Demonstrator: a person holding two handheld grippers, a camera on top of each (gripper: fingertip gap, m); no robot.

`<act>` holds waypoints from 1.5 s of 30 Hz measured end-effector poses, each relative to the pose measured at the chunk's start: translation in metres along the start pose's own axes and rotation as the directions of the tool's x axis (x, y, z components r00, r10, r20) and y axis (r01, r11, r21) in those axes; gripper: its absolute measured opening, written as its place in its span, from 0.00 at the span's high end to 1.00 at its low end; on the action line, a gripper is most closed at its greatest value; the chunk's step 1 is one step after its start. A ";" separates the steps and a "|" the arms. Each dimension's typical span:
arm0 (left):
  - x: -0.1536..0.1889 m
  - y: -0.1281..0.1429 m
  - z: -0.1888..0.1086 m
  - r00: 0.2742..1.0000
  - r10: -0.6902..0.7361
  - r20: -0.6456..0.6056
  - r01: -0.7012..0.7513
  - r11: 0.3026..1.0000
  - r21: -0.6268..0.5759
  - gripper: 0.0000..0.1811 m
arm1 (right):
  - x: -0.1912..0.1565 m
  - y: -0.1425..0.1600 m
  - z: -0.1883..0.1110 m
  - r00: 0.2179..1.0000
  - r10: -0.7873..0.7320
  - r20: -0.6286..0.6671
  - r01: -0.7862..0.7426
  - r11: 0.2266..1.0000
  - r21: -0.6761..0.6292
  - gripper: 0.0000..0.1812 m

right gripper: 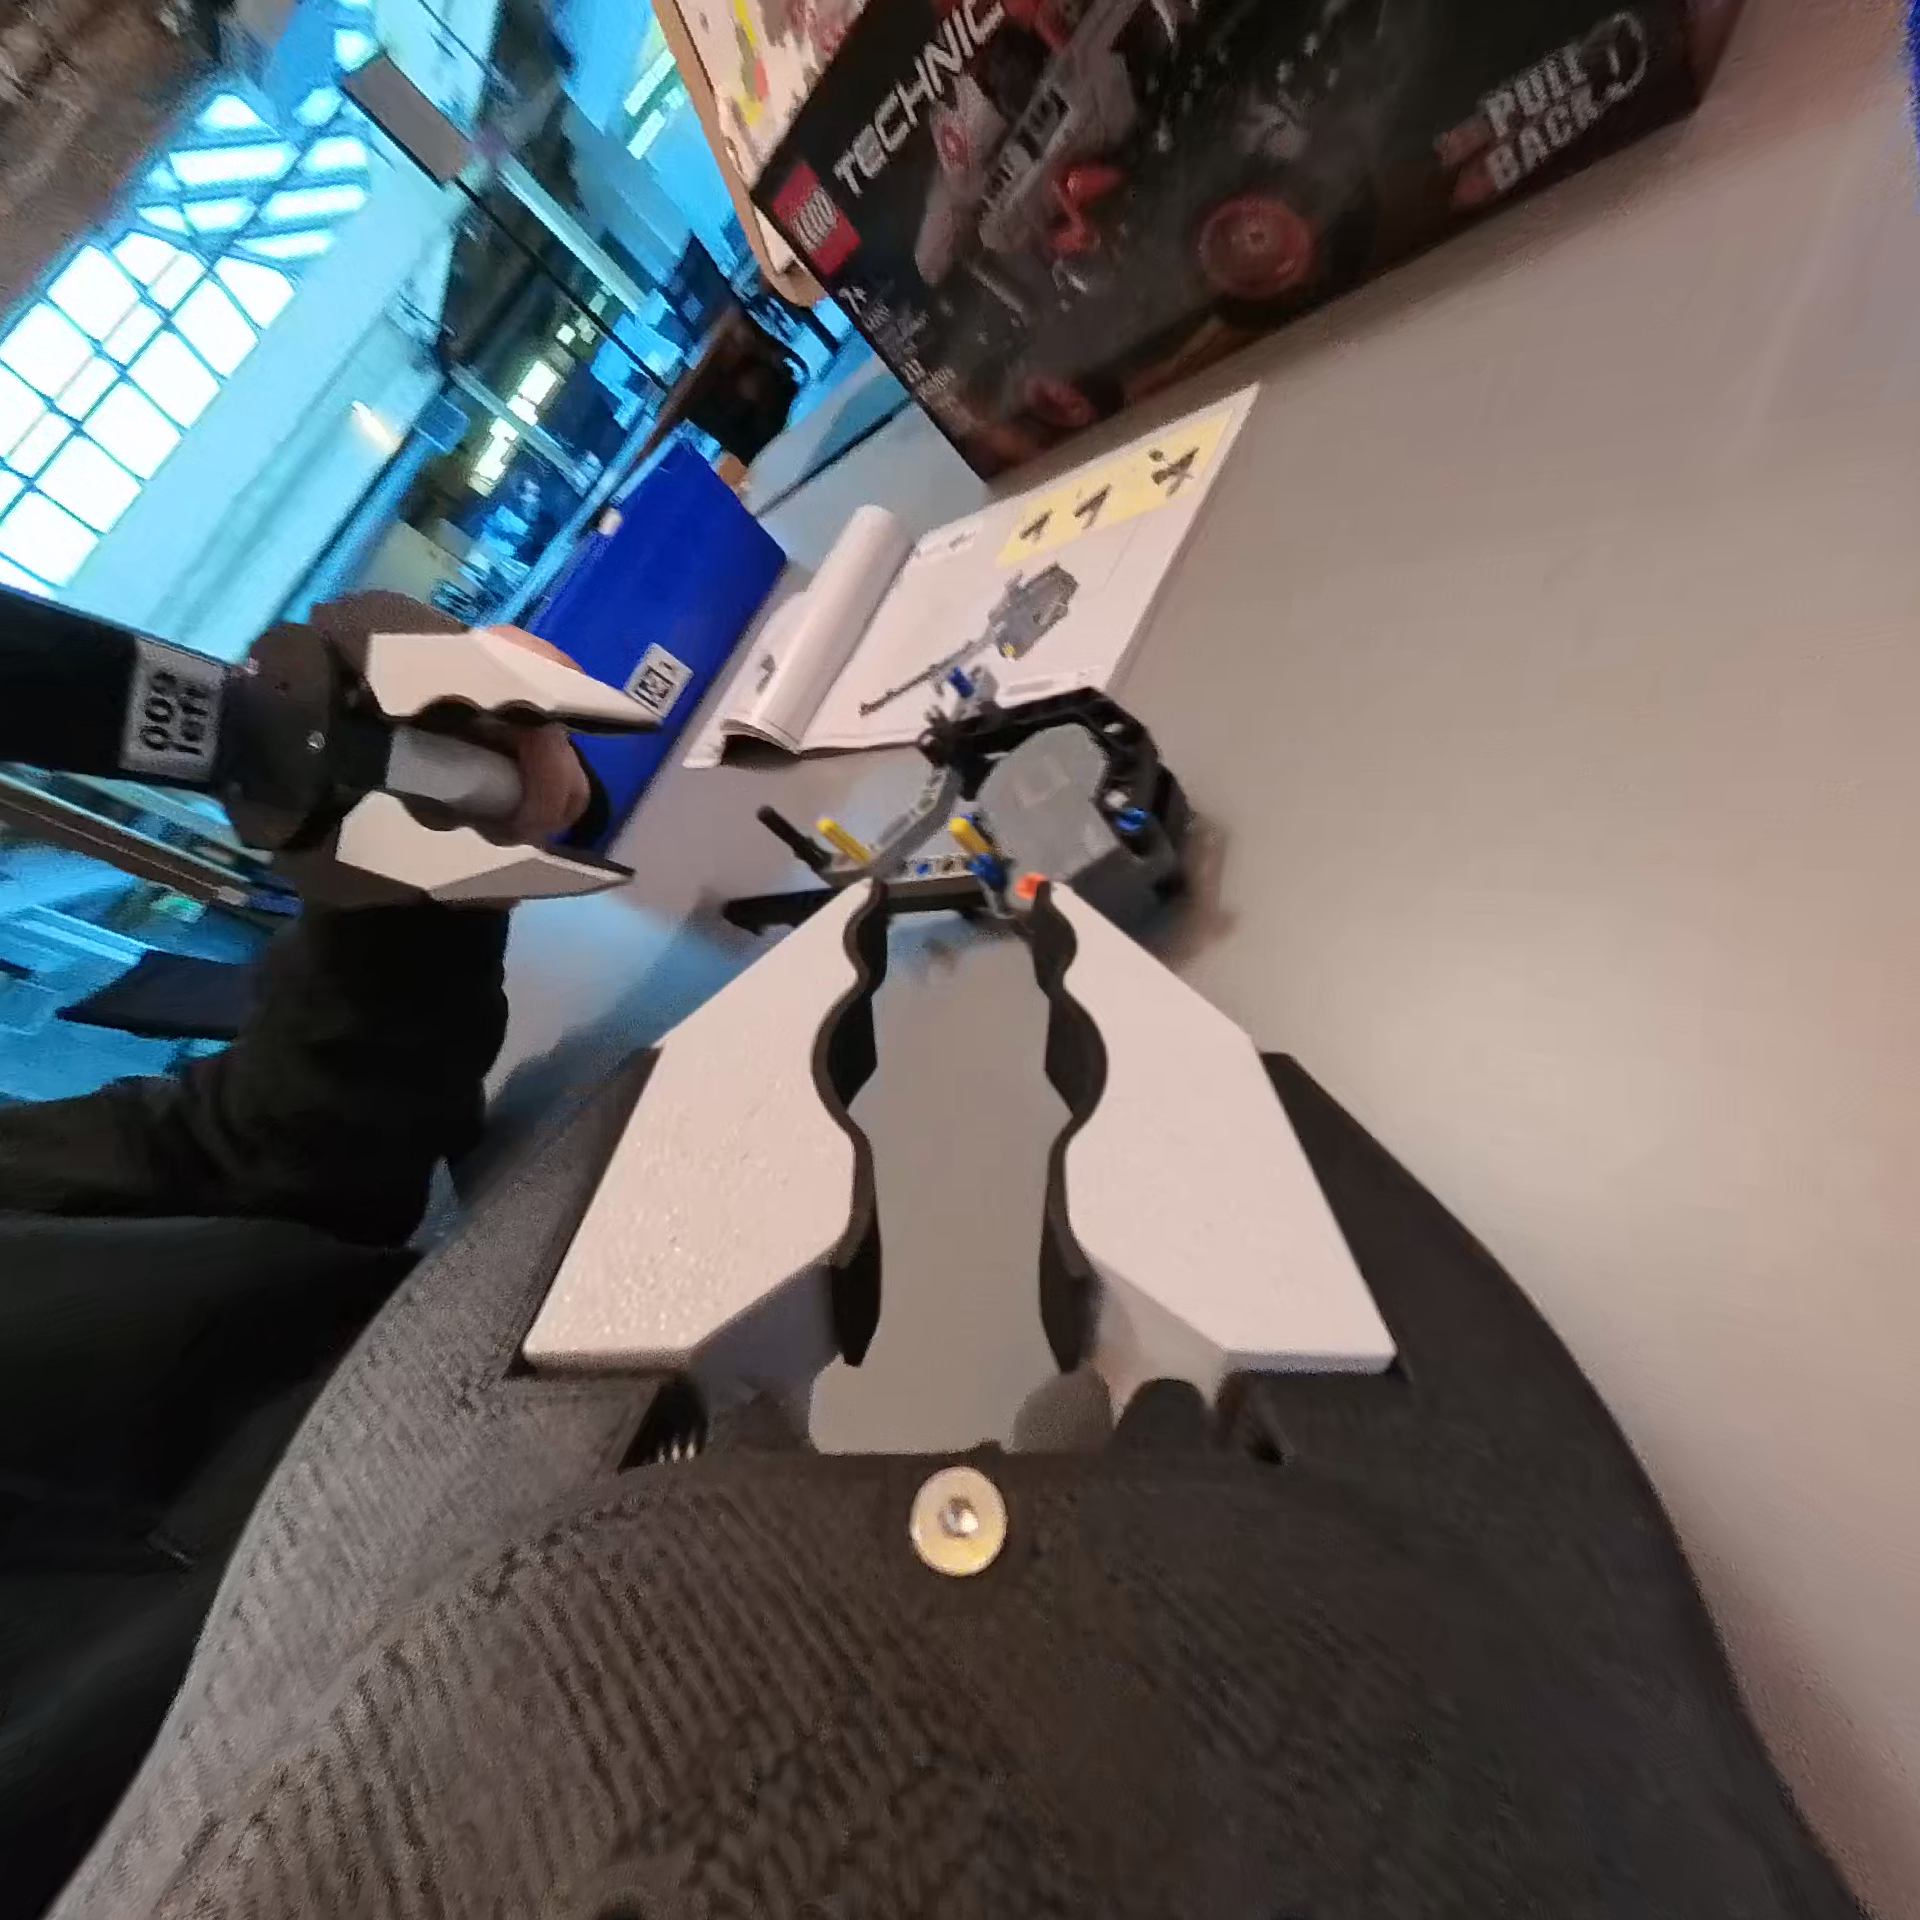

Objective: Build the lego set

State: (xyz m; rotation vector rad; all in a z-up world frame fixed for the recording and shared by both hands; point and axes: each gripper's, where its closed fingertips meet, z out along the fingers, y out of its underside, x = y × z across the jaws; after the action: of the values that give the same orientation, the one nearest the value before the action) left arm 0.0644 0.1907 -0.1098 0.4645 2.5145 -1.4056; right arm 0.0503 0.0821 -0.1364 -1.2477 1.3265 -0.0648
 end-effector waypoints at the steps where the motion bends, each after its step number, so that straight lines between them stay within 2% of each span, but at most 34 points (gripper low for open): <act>1: -0.001 0.002 0.000 1.000 0.005 0.004 -0.005 1.000 -0.006 0.80 | 0.004 -0.001 -0.003 0.999 -0.022 -0.032 0.022 1.000 -0.010 0.82; 4: -0.005 0.010 0.001 1.000 0.014 0.013 -0.014 0.999 -0.029 0.80 | 0.016 -0.009 -0.010 0.958 -0.231 -0.170 0.224 0.973 -0.055 0.70; 6: -0.009 0.015 0.004 1.000 0.010 0.019 -0.009 0.999 -0.040 0.80 | 0.023 -0.010 -0.007 0.867 -0.436 -0.241 0.412 0.900 -0.146 0.59; 8: -0.013 0.018 0.006 1.000 -0.004 0.029 0.005 0.999 -0.037 0.80 | 0.032 -0.008 -0.002 0.756 -0.596 -0.272 0.539 0.801 -0.259 0.56; 10: -0.019 0.021 0.007 0.998 -0.030 0.047 0.031 0.999 -0.025 0.81 | 0.036 -0.001 0.005 0.698 -0.676 -0.235 0.587 0.729 -0.352 0.56; 14: -0.034 0.031 0.005 0.993 -0.054 0.110 0.056 0.998 -0.015 0.81 | 0.039 0.002 0.017 0.699 -0.693 -0.174 0.598 0.701 -0.388 0.63; 16: -0.039 0.037 0.001 0.989 -0.059 0.134 0.061 0.998 -0.011 0.82 | 0.035 0.009 0.020 0.734 -0.673 -0.096 0.586 0.698 -0.411 0.73; 19: -0.045 0.046 -0.004 0.981 -0.062 0.183 0.064 0.998 -0.004 0.82 | 0.034 0.014 0.022 0.746 -0.663 -0.067 0.578 0.693 -0.431 0.82; 23: -0.052 0.056 -0.010 0.963 -0.065 0.262 0.060 0.998 0.026 0.82 | 0.031 0.017 0.022 0.734 -0.675 -0.076 0.592 0.691 -0.415 0.82; 28: -0.064 0.064 -0.021 0.932 -0.081 0.353 0.072 0.997 0.040 0.82 | 0.022 0.025 0.020 0.781 -0.621 -0.059 0.554 0.734 -0.393 0.81; 32: -0.071 0.072 -0.028 0.914 -0.100 0.392 0.094 0.995 0.033 0.83 | 0.034 0.013 0.022 0.767 -0.609 -0.204 0.515 0.773 -0.370 0.56; 34: -0.072 0.072 -0.030 0.910 -0.112 0.400 0.101 0.994 0.049 0.83 | 0.032 0.015 0.027 0.757 -0.627 -0.185 0.531 0.755 -0.386 0.52; 38: -0.073 0.076 -0.033 0.902 -0.091 0.421 0.087 0.996 0.030 0.83 | 0.027 0.017 0.042 0.733 -0.666 -0.142 0.571 0.714 -0.405 0.55; 39: -0.074 0.076 -0.035 0.897 -0.080 0.434 0.077 0.997 0.024 0.83 | 0.027 0.019 0.045 0.723 -0.679 -0.129 0.580 0.698 -0.419 0.60; 40: -0.077 0.076 -0.038 0.888 -0.070 0.455 0.067 0.998 0.022 0.83 | 0.028 0.022 0.046 0.712 -0.692 -0.116 0.587 0.679 -0.441 0.70; 45: -0.086 0.079 -0.054 0.849 -0.086 0.522 0.075 0.996 0.042 0.83 | 0.028 0.027 0.040 0.718 -0.693 -0.067 0.594 0.661 -0.459 0.73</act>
State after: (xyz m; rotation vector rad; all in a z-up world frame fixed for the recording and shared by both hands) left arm 0.1714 0.2611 -0.1144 -0.0335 2.0905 -1.3585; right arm 0.0733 0.1005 -0.1842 -2.1036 1.0442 -0.4855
